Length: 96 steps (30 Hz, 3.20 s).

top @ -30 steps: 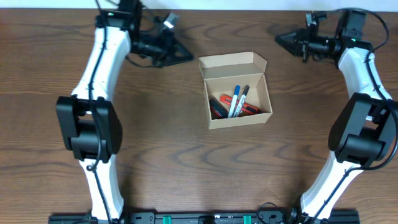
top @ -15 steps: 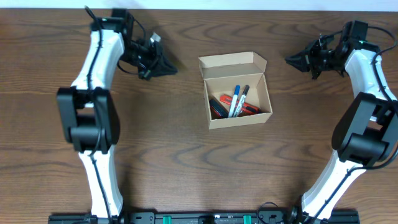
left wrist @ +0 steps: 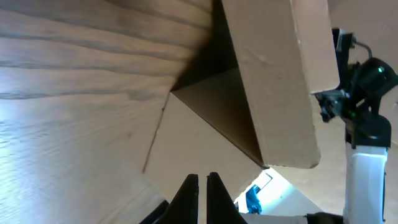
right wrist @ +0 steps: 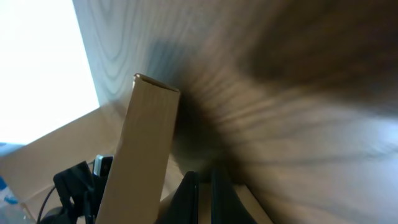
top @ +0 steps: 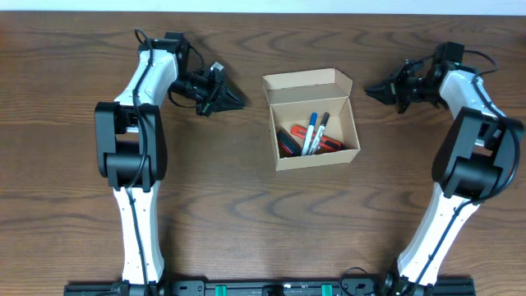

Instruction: Pack container

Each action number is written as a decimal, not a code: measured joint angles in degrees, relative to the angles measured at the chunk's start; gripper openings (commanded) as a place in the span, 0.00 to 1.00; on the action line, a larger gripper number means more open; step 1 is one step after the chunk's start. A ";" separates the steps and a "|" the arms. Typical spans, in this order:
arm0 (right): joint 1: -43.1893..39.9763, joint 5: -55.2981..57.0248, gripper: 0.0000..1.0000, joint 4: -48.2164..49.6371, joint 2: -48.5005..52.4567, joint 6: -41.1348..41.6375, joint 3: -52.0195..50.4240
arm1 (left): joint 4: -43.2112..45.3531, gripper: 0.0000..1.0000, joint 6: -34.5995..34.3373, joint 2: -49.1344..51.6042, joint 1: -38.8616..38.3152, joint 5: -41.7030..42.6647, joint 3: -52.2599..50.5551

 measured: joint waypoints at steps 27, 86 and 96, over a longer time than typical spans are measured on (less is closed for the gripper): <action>5.11 -4.87 0.02 5.88 0.61 3.41 0.00 | 7.37 0.06 -7.54 2.29 -4.37 6.60 0.00; 5.11 -12.70 0.02 12.92 0.68 6.03 0.00 | 33.42 0.06 -22.67 9.88 -4.17 15.63 0.00; 5.09 -13.81 0.02 12.66 0.68 6.01 0.00 | 50.07 0.06 -33.88 10.27 -4.15 17.51 0.00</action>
